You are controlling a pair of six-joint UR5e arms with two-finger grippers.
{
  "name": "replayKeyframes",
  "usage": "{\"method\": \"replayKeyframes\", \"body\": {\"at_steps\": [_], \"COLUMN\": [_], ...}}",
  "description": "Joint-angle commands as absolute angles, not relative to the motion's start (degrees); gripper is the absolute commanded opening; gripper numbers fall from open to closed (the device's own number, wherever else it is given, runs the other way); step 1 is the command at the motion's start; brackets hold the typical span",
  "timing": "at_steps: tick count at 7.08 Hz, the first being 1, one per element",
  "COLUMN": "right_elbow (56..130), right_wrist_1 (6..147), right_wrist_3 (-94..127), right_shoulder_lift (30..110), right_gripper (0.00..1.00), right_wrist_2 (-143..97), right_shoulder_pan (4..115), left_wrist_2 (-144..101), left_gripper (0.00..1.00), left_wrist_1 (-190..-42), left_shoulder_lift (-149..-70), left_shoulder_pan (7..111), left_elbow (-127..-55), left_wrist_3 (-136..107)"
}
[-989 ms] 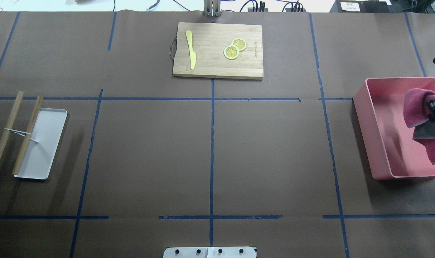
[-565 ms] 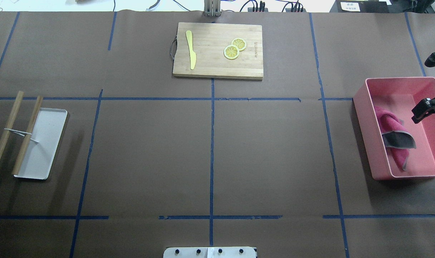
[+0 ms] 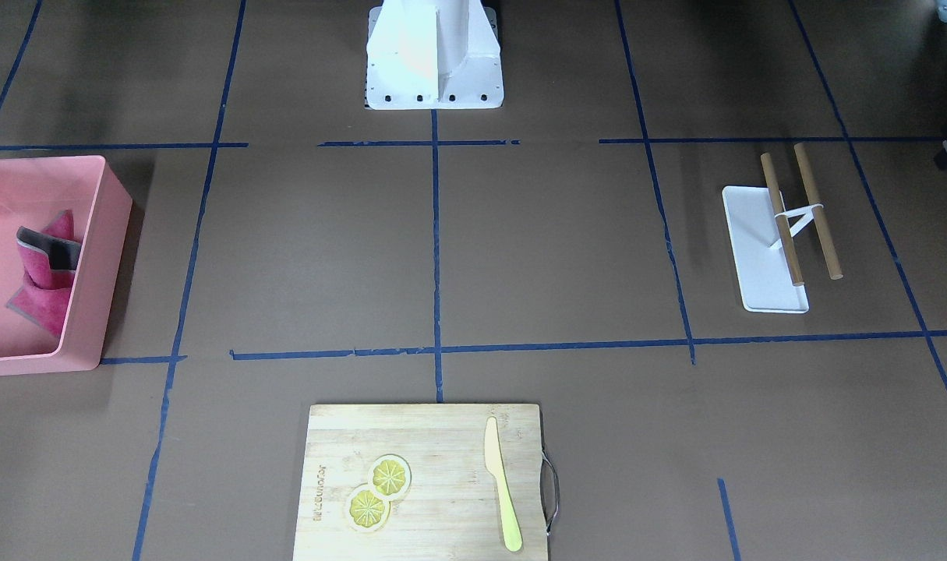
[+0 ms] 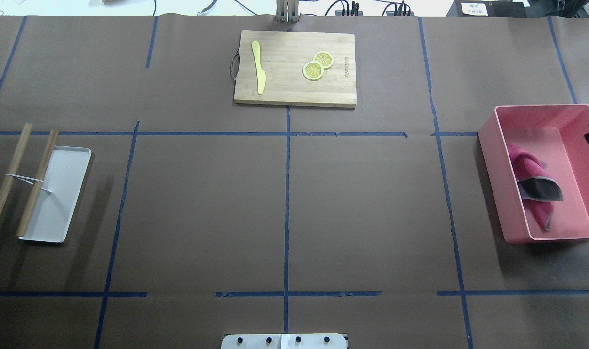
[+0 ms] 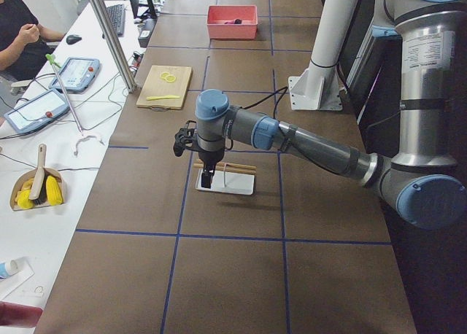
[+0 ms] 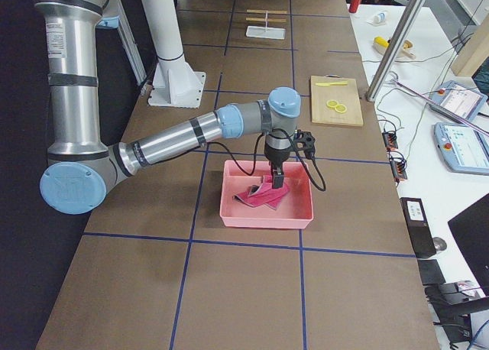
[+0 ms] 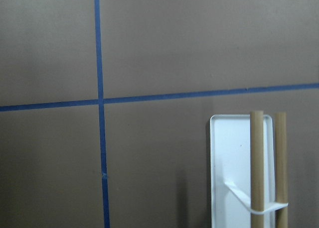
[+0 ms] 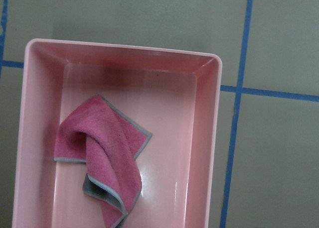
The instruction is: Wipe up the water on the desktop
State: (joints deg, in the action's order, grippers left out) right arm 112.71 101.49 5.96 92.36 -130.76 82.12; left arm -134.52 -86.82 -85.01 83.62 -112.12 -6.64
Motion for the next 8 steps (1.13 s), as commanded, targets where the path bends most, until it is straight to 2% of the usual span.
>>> {"method": "replayKeyframes", "body": {"at_steps": [1,3,5,8], "right_elbow": [112.68,111.72,111.1,109.25], "right_wrist_1": [101.34,101.34,101.34,101.16], "right_wrist_3": [3.08,-3.13,-3.34,-5.86], "right_shoulder_lift": [95.7,97.64,97.47,97.65], "right_gripper": [1.0,1.0,1.0,1.0], "right_wrist_2": [-135.93,-136.15,-135.97,-135.7], "right_shoulder_pan": [87.6,88.85,88.86,88.77], "left_wrist_2": [-136.84,-136.93,-136.93,-136.41], "left_gripper": [1.0,1.0,1.0,1.0], "left_wrist_1": [-84.75,-75.34,-75.32,-75.33], "left_shoulder_lift": [-82.63,-83.32,-83.23,-82.18], "left_shoulder_pan": [85.78,85.87,90.06,91.05], "left_elbow": [-109.95,-110.13,-107.07,-110.1], "left_wrist_3": [0.08,0.35,7.5,8.0]}}
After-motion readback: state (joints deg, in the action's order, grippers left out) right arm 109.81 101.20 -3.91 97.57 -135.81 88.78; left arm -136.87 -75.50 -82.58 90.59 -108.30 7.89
